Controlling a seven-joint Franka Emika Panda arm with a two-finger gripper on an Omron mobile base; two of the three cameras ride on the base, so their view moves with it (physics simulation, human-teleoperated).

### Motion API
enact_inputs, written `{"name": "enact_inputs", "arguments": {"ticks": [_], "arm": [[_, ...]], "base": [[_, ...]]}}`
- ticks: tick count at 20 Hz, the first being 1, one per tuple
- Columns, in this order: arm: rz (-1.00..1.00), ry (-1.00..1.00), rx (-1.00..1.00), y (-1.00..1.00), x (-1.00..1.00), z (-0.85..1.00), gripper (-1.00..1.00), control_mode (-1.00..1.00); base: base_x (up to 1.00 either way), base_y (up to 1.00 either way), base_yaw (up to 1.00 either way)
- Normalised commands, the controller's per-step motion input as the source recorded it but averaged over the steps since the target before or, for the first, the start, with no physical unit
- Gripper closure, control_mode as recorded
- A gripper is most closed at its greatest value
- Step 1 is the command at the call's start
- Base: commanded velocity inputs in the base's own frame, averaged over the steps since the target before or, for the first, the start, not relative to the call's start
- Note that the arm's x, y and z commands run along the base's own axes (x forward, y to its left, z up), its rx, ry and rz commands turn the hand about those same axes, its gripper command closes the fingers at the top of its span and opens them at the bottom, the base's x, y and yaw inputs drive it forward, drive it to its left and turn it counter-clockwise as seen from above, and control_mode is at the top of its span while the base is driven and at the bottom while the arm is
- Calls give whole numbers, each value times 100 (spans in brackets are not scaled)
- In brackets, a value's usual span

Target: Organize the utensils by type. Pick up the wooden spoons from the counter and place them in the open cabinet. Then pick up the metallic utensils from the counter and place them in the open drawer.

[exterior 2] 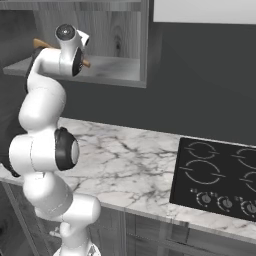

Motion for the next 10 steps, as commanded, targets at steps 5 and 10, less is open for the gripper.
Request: {"name": "enact_inputs", "arguments": {"ticks": [5, 10], "arm": [[0, 0, 0, 18, 52, 0, 100, -100], [0, 0, 0, 24, 52, 0, 100, -100]], "base": [[0, 0, 0], [0, 0, 0]]}}
